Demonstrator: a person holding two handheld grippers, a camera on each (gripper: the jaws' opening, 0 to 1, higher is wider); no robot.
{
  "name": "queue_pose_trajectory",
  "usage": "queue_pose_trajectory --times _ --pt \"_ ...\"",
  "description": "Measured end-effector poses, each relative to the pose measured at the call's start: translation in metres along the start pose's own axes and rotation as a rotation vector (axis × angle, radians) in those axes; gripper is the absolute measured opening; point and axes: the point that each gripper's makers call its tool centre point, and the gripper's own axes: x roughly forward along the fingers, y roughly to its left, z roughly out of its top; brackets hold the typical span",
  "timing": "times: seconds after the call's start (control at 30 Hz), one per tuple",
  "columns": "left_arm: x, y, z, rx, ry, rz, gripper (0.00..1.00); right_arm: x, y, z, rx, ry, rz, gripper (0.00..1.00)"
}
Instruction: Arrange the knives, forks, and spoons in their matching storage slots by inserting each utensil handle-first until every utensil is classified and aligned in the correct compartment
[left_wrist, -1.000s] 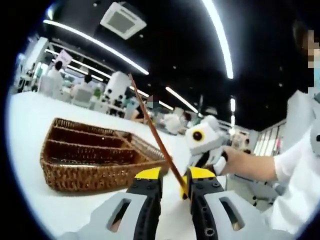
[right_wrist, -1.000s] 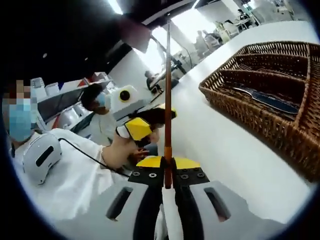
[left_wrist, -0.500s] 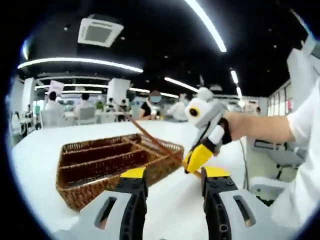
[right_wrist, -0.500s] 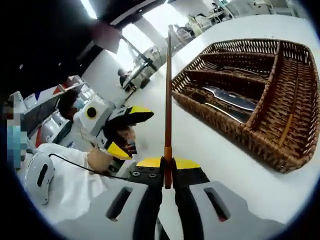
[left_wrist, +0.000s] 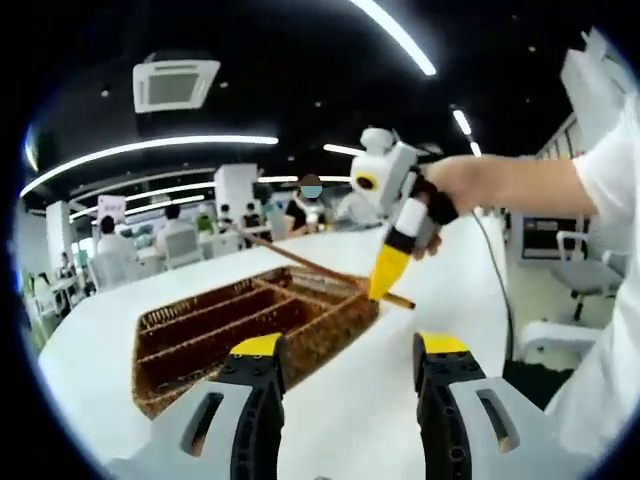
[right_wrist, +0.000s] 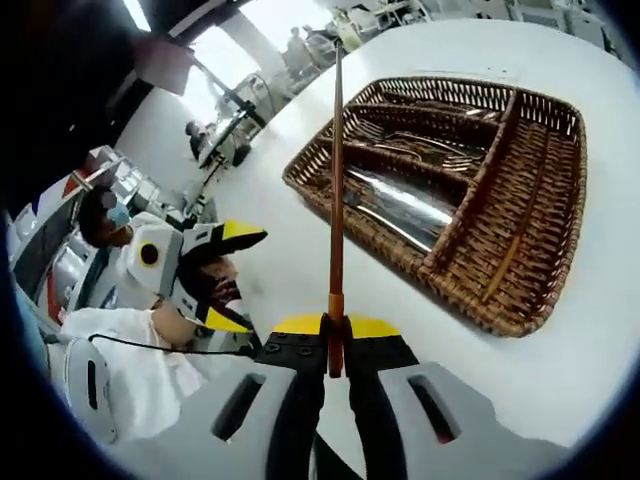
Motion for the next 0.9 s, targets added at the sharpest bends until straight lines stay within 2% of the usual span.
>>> queue_pose_trajectory --times 0.03,0.1,0.13,0.2,0.27,0.33,0.37,0.47,0.5,0.53,0.57,0.63,0.67,0.73,0.8,0.87,0.9 --pt "0.0 0.0 0.0 0.001 -0.001 0.0 0.51 -0.001 -0.007 0.004 0.006 -0.007 -0.032 0.05" --pt "-0.001 0.001 0.0 0.004 0.002 0.002 0.51 -0.003 -0.01 0.004 0.016 0.015 -0.035 0.05" --pt "-0.001 0.001 0.0 0.005 0.003 0.003 0.51 -0.004 -0.012 0.007 0.01 0.005 -0.039 0.05" --pt "-0.001 0.002 -0.002 0.008 0.01 0.005 0.51 -0.01 -0.029 0.013 0.052 0.004 -0.091 0.05" --pt "-0.002 0.002 -0.003 0.007 0.016 0.004 0.51 -0.013 -0.038 0.016 0.108 0.005 -0.108 0.05" --pt "-0.002 0.002 -0.003 0.009 0.016 0.004 0.5 -0.015 -0.046 0.019 0.107 0.006 -0.12 0.05" --pt "-0.002 0.003 -0.003 0.01 0.017 0.004 0.5 -0.017 -0.057 0.026 0.12 0.008 -0.142 0.05" --pt "-0.001 0.003 -0.001 0.013 0.013 0.003 0.5 -0.02 -0.073 0.031 0.147 0.055 -0.167 0.05" --pt "0.0 0.003 0.0 0.014 0.013 0.002 0.5 -0.019 -0.074 0.029 0.154 0.057 -0.184 0.05" --pt "0.0 0.003 0.0 0.013 0.013 0.001 0.5 -0.02 -0.078 0.027 0.194 0.074 -0.203 0.05" --pt "0.0 0.002 0.0 0.013 0.013 0.0 0.5 -0.019 -0.079 0.028 0.238 0.065 -0.207 0.05" --pt "0.001 0.001 0.001 0.015 0.013 -0.003 0.5 -0.019 -0.086 0.033 0.247 0.055 -0.229 0.06" --pt "0.002 0.001 0.001 0.018 0.012 -0.002 0.5 -0.02 -0.092 0.028 0.278 0.098 -0.275 0.06" --pt "0.002 0.0 0.001 0.022 0.015 -0.004 0.5 -0.017 -0.096 0.032 0.325 0.08 -0.299 0.06" --pt "0.002 0.0 0.001 0.025 0.018 -0.003 0.5 -0.017 -0.099 0.029 0.305 0.12 -0.325 0.06" --pt "0.001 0.0 0.001 0.026 0.018 -0.002 0.5 -0.015 -0.103 0.032 0.332 0.104 -0.349 0.06" --pt "0.001 0.0 0.002 0.026 0.018 -0.001 0.5 -0.014 -0.103 0.029 0.339 0.125 -0.359 0.06"
